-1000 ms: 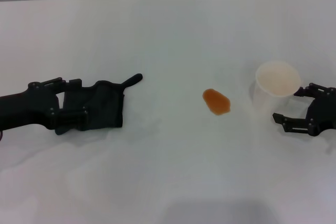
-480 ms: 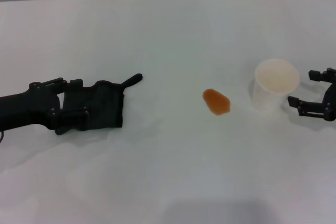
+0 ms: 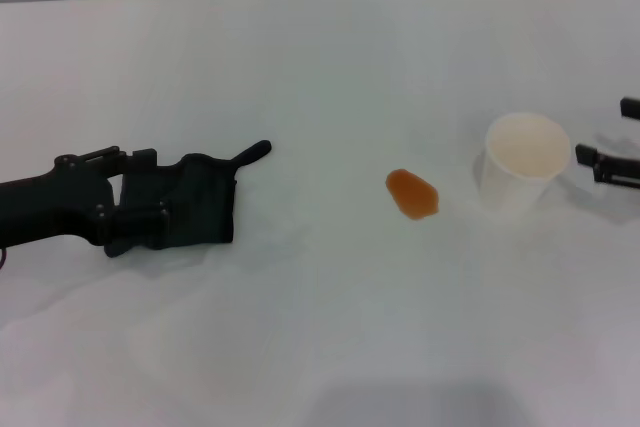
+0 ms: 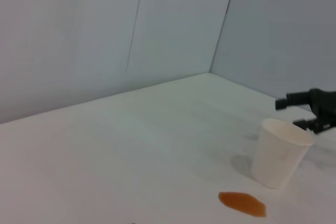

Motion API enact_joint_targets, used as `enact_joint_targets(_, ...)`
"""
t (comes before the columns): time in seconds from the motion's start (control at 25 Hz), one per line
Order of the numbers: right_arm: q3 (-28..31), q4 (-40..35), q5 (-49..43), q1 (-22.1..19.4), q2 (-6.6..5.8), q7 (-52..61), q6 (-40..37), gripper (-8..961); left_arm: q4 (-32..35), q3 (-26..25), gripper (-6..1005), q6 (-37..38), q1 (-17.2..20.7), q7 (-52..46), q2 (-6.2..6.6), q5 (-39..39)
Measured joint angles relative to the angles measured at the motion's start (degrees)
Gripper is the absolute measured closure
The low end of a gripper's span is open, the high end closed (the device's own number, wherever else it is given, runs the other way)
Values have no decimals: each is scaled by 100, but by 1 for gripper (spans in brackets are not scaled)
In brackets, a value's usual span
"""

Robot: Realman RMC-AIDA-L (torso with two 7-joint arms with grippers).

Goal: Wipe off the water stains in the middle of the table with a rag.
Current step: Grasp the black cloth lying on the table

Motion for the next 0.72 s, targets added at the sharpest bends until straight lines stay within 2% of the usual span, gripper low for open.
enact_joint_targets(0.2,-18,-294,273,147,9,28,-82,86,-1,7,125,0,-57,-1,-5,3)
enact_joint_targets(0.4,-129,-849,178,399,-3,387,-720,86,13,9,125,1,-66,-1,-12,4)
enact_joint_targets(0.72,-85,-1646,-1431,1348,-25,2055,-2370,86,3,9,125,1,-67,39,-10,3)
